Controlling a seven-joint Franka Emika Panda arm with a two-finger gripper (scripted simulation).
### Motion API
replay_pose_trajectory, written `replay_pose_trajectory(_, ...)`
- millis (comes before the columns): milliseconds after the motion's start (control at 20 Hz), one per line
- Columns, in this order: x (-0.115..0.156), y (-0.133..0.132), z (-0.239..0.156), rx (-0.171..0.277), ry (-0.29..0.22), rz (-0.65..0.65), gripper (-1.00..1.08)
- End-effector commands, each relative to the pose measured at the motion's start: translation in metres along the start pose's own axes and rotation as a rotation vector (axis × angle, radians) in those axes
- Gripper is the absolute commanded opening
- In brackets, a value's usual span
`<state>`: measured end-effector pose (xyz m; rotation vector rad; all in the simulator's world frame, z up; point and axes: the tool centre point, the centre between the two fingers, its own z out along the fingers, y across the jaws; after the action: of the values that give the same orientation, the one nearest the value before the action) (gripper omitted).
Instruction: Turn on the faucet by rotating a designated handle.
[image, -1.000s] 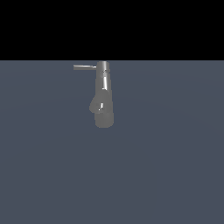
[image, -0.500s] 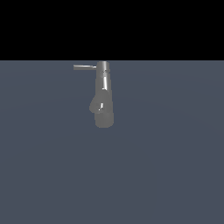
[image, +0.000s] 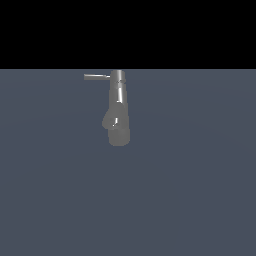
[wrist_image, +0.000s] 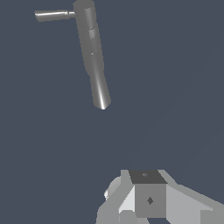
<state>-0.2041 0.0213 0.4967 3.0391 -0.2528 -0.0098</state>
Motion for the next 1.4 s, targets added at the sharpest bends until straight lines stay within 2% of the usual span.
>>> replay_pose_trajectory(0, 0.014, -0.006, -0.001, -0.009, 0.001, 0.047, -1.00)
replay_pose_trajectory(650, 0.099, -0.046, 0.009, -0.042, 0.010, 0.315, -1.00)
replay_pose_trajectory(1350, 0.187, -0.097, 0.047, -0.044, 0.016, 0.600, -1.00)
